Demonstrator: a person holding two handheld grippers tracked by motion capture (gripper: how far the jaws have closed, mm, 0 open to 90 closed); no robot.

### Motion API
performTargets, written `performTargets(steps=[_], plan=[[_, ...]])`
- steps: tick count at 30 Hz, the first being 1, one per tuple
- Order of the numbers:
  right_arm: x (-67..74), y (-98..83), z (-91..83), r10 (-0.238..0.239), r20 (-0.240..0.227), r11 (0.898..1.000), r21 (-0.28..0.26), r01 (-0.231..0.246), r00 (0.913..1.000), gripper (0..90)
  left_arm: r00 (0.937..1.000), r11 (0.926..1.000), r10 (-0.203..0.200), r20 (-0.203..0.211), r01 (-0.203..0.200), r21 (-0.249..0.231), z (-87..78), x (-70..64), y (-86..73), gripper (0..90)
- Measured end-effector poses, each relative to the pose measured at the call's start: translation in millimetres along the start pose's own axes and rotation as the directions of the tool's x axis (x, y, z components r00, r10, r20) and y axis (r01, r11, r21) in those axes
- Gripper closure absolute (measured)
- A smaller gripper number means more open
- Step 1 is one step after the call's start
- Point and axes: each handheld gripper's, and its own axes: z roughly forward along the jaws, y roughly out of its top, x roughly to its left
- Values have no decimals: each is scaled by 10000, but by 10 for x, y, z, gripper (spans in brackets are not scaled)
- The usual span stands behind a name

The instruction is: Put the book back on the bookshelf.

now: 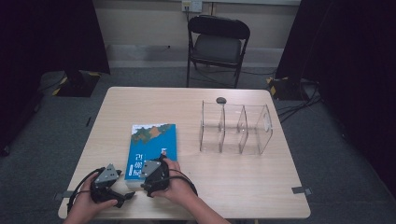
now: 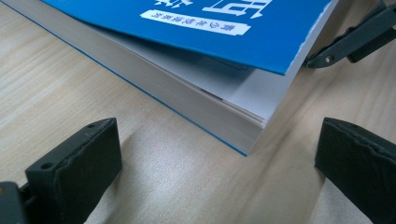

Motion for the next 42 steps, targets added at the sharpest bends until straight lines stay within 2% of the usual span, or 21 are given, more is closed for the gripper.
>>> performTargets(steps=[10,13,14,16,17,19,20,21,22,24,27,28,32,33,35,40,41,42], plan=[[-13,47,-4,47,-129,9994,342,-42,9999,139,10000,10000,56,-8,-56,70,-7,6,1,0],[-18,68,-1,-39,-146,9988,480,46,9999,142,10000,10000,-25,-16,25,20,-5,3,2,3],[-19,72,-4,-82,-160,9986,516,90,9998,153,9999,9998,-163,-50,163,-70,-3,-3,3,10],[-18,75,-7,-126,-171,9986,508,134,9998,160,9997,9999,-155,-184,156,48,-23,5,13,28],[-11,79,-16,-80,-204,9986,512,90,9998,174,10000,10000,4,-74,-3,55,-40,22,16,100],[-13,77,-17,-78,-210,9988,487,88,9997,175,9998,9999,169,-110,-168,30,-56,26,29,168],[-18,78,-19,-89,-243,9987,506,101,9997,177,9998,9998,161,-124,-160,91,-55,25,32,185],[-20,79,-19,-95,-249,9987,499,108,9996,177,9999,9999,-103,-125,102,-29,-45,9,36,188],[-22,83,-19,-85,-259,9986,528,99,9996,177,9998,9999,-154,-115,153,-44,-47,6,42,206],[-29,88,-25,-43,-299,9986,535,59,9995,191,9999,10000,-64,-102,64,-22,-51,8,45,261],[-33,95,-38,42,-378,9984,556,-21,9993,214,9999,10000,-32,-124,32,-10,-56,6,45,268],[-44,107,-55,257,-525,9982,560,-227,9983,236,9999,10000,-43,-133,43,2,-59,4,44,269],[-33,91,-59,143,-449,9989,458,-122,9989,249,9999,9999,-91,-87,91,-51,-59,2,37,269],[-27,90,-62,89,-430,9990,448,-70,9990,258,9999,9999,-95,-101,95,-35,-63,2,35,269],[-22,81,-77,294,-421,9990,350,-279,9987,283,9999,10000,-42,-112,42,-31,-66,1,30,265],[-68,56,-117,830,-809,9966,77,-826,9933,351,10000,10000,56,7,-56,-26,-63,15,29,253],[-70,59,-130,813,-903,9967,48,-812,9926,404,10000,9999,-32,34,32,-133,-55,10,30,251],[-64,71,-162,819,-994,9966,5,-822,9917,473,10000,10000,81,5,-81,-53,-57,18,35,250]])
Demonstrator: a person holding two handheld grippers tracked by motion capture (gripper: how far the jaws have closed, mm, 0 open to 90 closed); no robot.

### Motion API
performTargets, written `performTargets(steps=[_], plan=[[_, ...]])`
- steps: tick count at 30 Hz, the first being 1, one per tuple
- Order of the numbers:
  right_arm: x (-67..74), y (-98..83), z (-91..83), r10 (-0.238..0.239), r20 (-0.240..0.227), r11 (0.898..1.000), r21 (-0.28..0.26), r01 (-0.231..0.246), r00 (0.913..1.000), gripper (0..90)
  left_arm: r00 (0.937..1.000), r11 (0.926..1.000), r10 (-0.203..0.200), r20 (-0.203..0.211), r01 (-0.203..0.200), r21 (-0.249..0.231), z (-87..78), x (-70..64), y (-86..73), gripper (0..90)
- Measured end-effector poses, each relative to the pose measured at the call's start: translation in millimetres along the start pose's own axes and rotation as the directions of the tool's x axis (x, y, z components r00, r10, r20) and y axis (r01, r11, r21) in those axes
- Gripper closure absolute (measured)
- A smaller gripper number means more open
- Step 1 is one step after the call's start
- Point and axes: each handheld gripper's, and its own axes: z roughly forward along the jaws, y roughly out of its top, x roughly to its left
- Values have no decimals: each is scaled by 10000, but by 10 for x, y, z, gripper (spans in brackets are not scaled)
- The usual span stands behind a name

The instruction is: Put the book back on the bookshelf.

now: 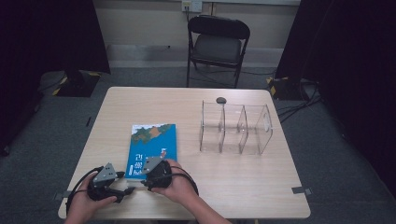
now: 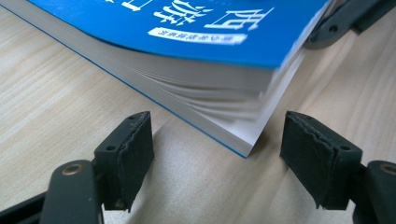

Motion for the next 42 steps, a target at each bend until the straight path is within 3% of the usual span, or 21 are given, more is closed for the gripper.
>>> performTargets(steps=[8,12,13,17,19,22,23,26,28,30,31,34,35,42], plan=[[6,9,-9,-64,-38,10000,5,64,10000,481,10000,10000,-4,10,4,38,-1,4,4,253],[6,-15,-4,-328,-127,9994,-148,326,9994,457,10000,10000,-70,-44,71,15,-17,19,-1,316],[7,-29,-7,-245,-153,9995,-188,242,9996,446,9999,9998,-170,-15,170,-105,-12,12,-5,316],[-39,-105,-20,-79,-278,9985,-548,63,9996,391,9999,9999,110,121,-110,1,-25,16,3,387],[-58,-148,-30,306,-239,9974,-639,-320,9992,343,9996,10000,37,279,-37,3,-21,0,17,412],[-52,-161,-22,366,-252,9963,-771,-385,9990,322,9989,9991,327,329,-336,253,-38,6,39,463],[-52,-160,-21,385,-292,9962,-767,-406,9988,317,9993,9997,113,369,-121,216,-30,-12,44,472],[-47,-151,-24,339,-275,9971,-669,-357,9990,288,9992,9989,226,335,-240,403,-33,-9,61,476],[-19,-128,-11,-60,-273,9992,-409,49,9996,250,9991,9978,271,325,-290,594,-38,-12,83,481],[-13,-123,-2,-73,-259,9992,-394,62,9996,244,9995,9989,28,313,-42,460,-31,-24,90,482],[-14,-129,5,-70,-236,9987,-506,58,9997,244,9993,9978,192,334,-213,625,-45,-9,100,484],[-2,-161,15,122,-139,9967,-801,-133,9998,244,9995,9978,55,315,-76,652,-72,-5,133,494],[0,-172,15,179,-124,9959,-883,-189,9998,243,9990,9983,-244,373,224,540,-72,-16,139,495],[-4,-201,13,409,-172,9924,-1156,-426,9990,242,9974,9983,-585,431,582,78,-122,-2,187,501]])
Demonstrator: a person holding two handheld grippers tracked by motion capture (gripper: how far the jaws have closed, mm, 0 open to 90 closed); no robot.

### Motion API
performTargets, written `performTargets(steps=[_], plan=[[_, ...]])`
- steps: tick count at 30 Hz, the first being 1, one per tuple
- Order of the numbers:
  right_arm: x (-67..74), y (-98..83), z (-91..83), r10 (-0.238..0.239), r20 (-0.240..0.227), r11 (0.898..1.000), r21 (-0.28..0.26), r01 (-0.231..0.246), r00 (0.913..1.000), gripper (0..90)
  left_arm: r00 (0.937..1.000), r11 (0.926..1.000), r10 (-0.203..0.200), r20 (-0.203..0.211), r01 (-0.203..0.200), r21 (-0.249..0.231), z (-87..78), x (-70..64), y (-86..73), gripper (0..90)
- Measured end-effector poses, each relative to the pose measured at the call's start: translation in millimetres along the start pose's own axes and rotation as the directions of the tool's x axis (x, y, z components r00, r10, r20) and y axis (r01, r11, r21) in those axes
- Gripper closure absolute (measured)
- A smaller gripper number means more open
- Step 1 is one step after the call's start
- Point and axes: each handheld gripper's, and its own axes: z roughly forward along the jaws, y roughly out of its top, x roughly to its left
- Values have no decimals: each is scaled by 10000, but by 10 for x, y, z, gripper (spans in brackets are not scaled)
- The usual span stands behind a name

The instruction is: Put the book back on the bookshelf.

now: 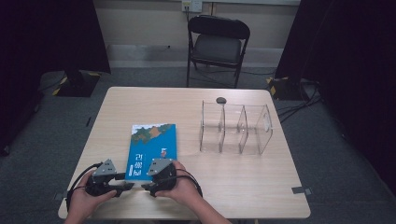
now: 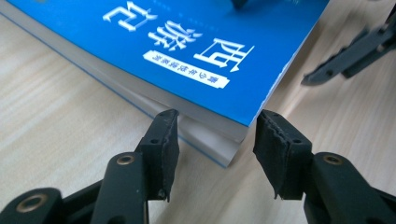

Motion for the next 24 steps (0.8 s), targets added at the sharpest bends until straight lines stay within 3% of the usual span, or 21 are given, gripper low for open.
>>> performTargets(steps=[8,11,12,16,19,24], plan=[[27,37,14,-226,60,9992,316,224,9997,203,9997,9998,-172,145,174,-111,-18,19,67,505],[59,84,46,-694,223,9952,700,677,9973,174,9984,9979,-506,258,516,-388,-35,20,89,507],[55,100,67,-701,328,9950,734,676,9970,170,9987,9984,-415,289,426,-371,-45,31,106,507],[41,104,99,-381,527,9978,555,352,9979,177,9983,9980,-450,359,465,-426,-45,38,129,507],[47,98,116,-383,678,9983,460,352,9970,179,9983,9980,-472,353,486,-402,-50,40,153,508],[42,87,97,-629,886,9973,432,592,9941,265,9983,9981,-452,371,467,-398,-60,39,196,507]])
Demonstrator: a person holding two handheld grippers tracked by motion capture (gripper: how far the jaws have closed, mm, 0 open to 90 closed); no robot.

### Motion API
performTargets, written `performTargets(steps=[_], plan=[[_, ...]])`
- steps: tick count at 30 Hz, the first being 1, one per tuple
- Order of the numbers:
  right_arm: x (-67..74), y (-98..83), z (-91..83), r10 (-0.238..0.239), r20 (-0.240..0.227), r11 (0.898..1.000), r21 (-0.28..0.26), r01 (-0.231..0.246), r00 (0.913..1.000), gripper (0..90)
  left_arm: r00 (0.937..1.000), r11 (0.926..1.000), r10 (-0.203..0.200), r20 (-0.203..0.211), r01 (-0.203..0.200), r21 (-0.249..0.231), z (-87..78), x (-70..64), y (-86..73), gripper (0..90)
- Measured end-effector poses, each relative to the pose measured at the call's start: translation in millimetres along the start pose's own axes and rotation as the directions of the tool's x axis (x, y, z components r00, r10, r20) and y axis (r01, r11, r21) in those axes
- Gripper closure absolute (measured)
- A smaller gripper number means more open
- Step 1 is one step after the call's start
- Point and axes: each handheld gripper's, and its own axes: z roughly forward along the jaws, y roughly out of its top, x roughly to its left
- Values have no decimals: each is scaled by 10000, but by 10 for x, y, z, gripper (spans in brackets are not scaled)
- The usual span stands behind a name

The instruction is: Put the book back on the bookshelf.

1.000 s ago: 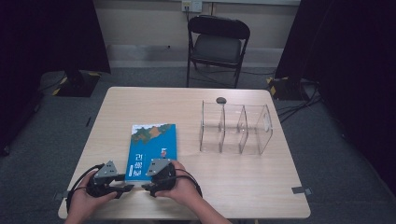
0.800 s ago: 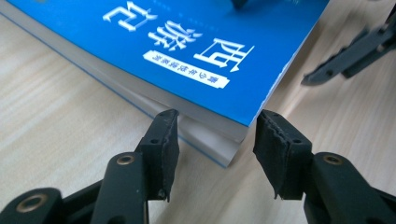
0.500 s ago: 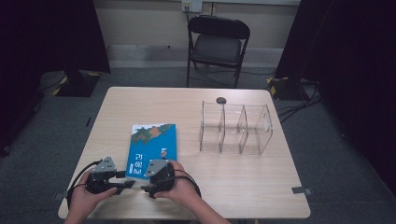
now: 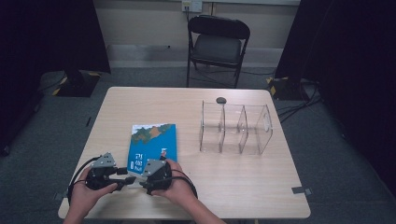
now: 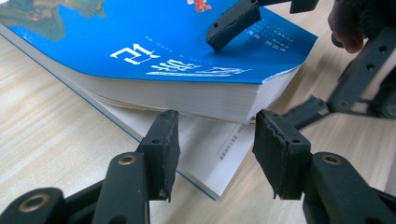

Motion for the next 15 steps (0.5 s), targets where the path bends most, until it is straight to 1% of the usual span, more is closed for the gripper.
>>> performTargets(steps=[3,5,7,9,10,12,13,15], plan=[[-47,6,-23,141,-97,9999,7,-141,9999,318,10000,9999,78,2,-78,96,-1,3,9,508],[-60,9,-26,138,-114,9999,49,-137,9998,329,10000,9999,88,9,-88,112,3,5,10,509],[-59,15,-27,159,-31,9999,67,-159,9999,352,9999,9997,137,-64,-136,201,7,3,12,516],[-57,17,-30,200,10,9997,104,-201,9998,360,9999,9998,119,-77,-118,181,10,-3,12,517],[-62,30,-38,305,-6,9992,241,-305,9995,371,9996,9993,237,-169,-232,277,9,-13,16,516],[-81,68,-61,217,-195,9992,354,-210,9996,474,9990,9990,356,-279,-348,288,26,-22,-3,511],[-91,81,-77,151,-289,9994,302,-142,9995,504,9993,9993,314,-208,-310,202,34,-7,-19,494],[-90,98,-96,91,-363,9991,412,-76,9993,539,9995,9997,235,-204,-232,116,38,2,-30,464]])
